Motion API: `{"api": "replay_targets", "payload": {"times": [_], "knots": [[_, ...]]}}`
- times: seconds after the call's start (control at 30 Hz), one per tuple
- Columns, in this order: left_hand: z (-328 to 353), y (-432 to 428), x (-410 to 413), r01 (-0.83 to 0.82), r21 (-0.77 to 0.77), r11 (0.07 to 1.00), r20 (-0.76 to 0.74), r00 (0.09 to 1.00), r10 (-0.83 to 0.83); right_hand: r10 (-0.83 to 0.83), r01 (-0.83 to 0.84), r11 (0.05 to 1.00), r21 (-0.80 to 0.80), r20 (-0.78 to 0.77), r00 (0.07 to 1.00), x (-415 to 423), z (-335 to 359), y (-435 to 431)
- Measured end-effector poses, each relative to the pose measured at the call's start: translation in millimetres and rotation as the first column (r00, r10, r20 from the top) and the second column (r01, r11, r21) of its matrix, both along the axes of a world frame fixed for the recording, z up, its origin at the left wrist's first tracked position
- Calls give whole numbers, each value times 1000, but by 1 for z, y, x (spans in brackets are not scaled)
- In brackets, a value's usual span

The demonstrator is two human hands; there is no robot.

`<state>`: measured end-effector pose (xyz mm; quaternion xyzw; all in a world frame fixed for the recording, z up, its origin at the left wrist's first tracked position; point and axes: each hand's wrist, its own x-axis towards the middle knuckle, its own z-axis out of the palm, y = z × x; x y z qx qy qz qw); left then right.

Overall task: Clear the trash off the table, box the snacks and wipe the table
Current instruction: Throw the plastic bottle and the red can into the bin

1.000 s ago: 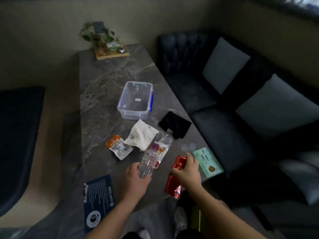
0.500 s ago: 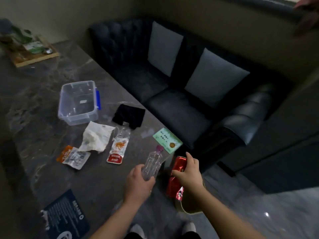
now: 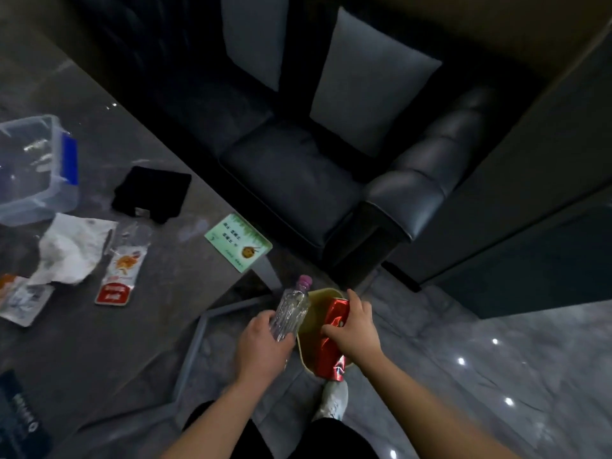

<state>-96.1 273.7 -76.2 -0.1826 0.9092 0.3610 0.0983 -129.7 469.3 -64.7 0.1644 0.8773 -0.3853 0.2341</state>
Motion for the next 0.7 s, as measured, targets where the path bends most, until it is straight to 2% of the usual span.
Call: {"api": "replay_targets", "payload": {"times": [0.17,0.27,0.47,0.7], "knots": [[-41,15,-6,16,-1,1000,48,999,-16,-21,21,1000,0,81,996,3,-37,16],[-76,14,-9,51,11,999,130,990,-52,-52,51,999,9,114,992,5,-72,17],[-149,17,-23,132,3,991,246,961,-129,-79,76,997,22,154,985,3,-155,21],[-238,37,-48,139,7,990,332,934,-134,-107,92,993,74,226,968,-10,-260,28]]}}
